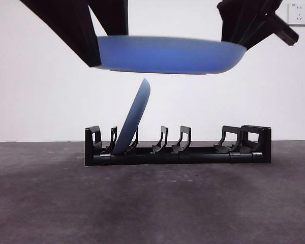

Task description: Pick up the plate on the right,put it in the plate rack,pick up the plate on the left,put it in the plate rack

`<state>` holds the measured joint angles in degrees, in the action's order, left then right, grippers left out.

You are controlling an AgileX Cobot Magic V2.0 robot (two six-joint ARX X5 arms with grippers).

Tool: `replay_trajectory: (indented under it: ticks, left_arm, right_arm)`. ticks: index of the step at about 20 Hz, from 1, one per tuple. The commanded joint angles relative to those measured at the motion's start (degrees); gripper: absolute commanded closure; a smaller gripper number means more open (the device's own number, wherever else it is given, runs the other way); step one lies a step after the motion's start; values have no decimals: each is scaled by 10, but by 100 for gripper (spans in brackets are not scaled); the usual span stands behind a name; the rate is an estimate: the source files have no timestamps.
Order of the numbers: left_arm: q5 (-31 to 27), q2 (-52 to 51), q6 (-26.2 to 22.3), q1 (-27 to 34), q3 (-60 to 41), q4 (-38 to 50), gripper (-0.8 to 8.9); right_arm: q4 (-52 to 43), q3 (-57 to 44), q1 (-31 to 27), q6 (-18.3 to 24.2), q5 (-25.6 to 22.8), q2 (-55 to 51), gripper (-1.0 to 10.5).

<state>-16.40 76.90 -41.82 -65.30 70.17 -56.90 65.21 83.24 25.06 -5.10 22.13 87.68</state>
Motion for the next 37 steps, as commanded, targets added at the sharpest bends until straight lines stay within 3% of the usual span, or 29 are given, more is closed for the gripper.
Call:
replay_trajectory:
  ticks: [1,3,12,17,24,26,37]
  left_arm:
    - [-21,4,-4,-2,-2,4,568]
    - [-15,3,-3,-2,-2,2,636]
    - [3,3,1,-2,-2,-6,637]
    - [3,3,12,-2,-2,-9,756]
    - [4,3,23,-5,-2,-19,763]
    - [3,3,29,-5,-2,-20,824]
    - [36,3,28,-5,-2,-13,822]
  right_arm:
    - [4,-1,-1,3,7,-7,959]
    - [6,-1,-1,1,7,-10,959]
    - [5,4,-1,-9,56,-25,959]
    - [7,16,-1,-13,53,-31,959]
    - [9,20,-4,-22,16,-32,959]
    - [9,20,-7,-23,17,-32,959]
    - [6,20,-8,-19,14,-32,940]
